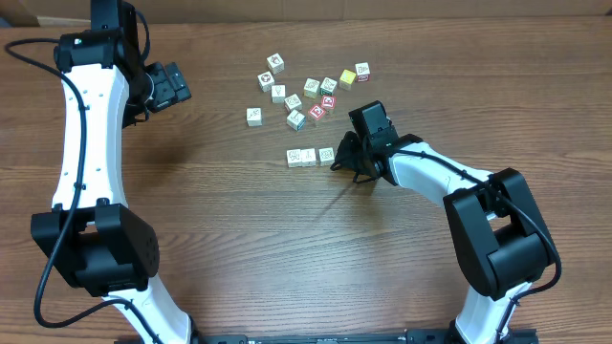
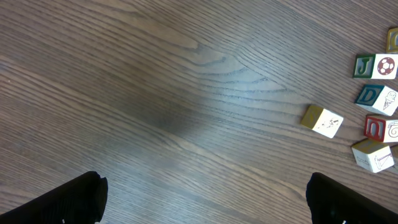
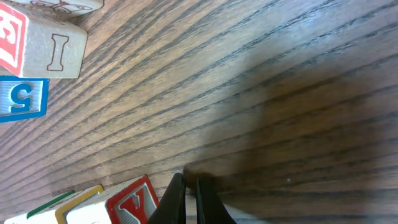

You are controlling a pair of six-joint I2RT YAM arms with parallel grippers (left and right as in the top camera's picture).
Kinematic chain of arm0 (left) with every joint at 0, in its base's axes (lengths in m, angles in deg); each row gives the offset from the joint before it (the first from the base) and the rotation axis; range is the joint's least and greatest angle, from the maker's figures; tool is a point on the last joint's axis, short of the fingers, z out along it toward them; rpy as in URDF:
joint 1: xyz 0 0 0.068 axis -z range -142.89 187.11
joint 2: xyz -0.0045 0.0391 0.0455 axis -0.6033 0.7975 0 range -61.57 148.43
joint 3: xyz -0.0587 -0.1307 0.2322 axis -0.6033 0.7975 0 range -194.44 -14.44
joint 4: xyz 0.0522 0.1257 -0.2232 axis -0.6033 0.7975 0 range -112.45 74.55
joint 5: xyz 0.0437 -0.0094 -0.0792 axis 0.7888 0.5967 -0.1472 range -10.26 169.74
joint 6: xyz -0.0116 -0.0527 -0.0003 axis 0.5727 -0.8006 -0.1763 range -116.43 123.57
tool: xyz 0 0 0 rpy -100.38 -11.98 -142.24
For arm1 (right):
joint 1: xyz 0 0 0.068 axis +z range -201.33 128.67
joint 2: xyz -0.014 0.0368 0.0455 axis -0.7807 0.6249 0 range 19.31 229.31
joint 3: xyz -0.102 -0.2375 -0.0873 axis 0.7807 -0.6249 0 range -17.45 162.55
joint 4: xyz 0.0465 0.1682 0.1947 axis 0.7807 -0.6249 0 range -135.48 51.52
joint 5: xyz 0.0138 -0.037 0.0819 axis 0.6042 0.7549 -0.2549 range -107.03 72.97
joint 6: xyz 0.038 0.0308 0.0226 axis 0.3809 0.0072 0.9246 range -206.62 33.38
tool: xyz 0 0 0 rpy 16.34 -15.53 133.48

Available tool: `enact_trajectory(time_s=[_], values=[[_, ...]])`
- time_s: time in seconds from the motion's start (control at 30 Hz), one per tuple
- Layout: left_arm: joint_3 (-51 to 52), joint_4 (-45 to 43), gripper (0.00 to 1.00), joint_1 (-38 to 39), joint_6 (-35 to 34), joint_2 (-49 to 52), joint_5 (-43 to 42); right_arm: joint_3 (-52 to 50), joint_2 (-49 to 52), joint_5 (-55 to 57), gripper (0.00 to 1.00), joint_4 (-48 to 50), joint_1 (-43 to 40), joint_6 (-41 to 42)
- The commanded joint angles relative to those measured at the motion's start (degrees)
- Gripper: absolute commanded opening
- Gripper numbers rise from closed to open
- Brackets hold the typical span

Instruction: Form a horizontal line

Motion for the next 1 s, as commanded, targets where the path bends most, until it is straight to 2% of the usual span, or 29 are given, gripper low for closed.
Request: enact_trajectory(time_s=[0.0, 0.97], values=[[-0.37, -0.09, 1.0, 0.76, -0.42, -0.26, -0.26, -0.68, 0.42, -1.07, 0.04, 0.09, 0.0, -0.22], [-0.37, -0.09, 1.0, 0.76, -0.42, -0.26, -0.26, -0.68, 0.42, -5.55, 0.04, 0.42, 0.0, -0.22]])
